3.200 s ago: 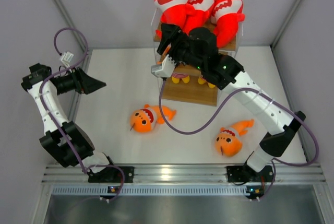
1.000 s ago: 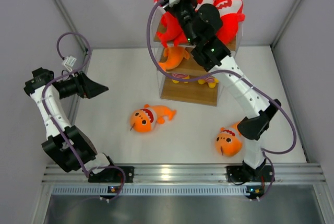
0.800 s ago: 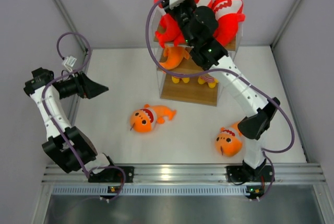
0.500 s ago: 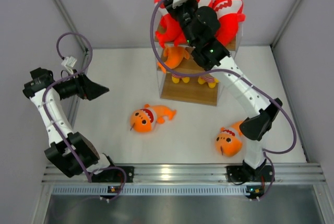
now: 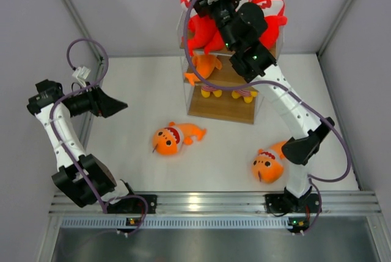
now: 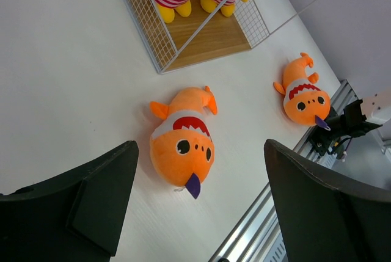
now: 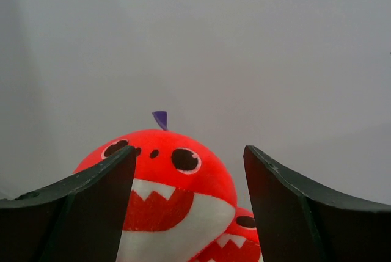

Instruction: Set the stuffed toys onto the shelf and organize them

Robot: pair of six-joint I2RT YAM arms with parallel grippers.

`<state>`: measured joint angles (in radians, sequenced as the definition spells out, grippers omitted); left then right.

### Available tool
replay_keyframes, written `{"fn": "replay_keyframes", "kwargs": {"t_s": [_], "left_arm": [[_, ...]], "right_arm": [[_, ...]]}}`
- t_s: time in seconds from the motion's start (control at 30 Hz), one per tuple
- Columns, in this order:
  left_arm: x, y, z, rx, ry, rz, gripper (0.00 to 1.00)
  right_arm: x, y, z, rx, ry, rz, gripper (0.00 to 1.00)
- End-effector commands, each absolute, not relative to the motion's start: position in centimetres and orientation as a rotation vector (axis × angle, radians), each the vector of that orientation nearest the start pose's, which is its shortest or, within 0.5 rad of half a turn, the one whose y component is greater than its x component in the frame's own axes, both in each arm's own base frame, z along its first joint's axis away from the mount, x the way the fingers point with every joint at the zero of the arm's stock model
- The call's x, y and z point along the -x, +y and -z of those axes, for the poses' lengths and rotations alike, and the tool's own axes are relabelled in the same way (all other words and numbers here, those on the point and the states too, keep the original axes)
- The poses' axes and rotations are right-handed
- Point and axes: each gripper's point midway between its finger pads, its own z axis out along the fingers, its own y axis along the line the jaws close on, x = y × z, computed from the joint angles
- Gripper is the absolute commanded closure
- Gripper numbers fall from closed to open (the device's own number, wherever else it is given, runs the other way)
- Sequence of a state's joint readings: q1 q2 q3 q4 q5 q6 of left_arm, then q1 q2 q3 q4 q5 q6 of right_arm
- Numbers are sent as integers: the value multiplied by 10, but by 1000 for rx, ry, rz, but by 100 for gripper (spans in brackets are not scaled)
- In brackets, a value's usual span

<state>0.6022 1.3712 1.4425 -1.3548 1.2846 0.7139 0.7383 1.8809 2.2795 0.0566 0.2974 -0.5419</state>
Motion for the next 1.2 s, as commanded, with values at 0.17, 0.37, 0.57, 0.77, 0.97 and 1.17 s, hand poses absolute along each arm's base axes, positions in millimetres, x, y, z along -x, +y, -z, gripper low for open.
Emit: {"fn": "replay_keyframes", "kwargs": {"t_s": [0.17, 0.37, 0.57, 0.77, 0.97, 1.17], "left_arm": [[-262, -14, -298, -286, 1951, 1039, 11], [-260, -14, -294, -286, 1967, 1024, 11], [-252, -9, -274, -318, 2050, 939, 11], [-238, -2, -243, -349, 2168, 845, 12], [-225, 7, -216, -330, 2280, 735, 15], [-219, 18, -194, -260, 2368, 606, 17]], "right_arm": [[-389, 278, -660, 407, 868, -127, 25], [-353, 283, -655, 508, 865, -202, 16], [-264, 321, -602, 811, 908, -276, 9], [-177, 362, -500, 1135, 1019, -681, 8], [-155, 378, -384, 1257, 1269, -811, 12], [-159, 385, -283, 1156, 1452, -826, 14]]}}
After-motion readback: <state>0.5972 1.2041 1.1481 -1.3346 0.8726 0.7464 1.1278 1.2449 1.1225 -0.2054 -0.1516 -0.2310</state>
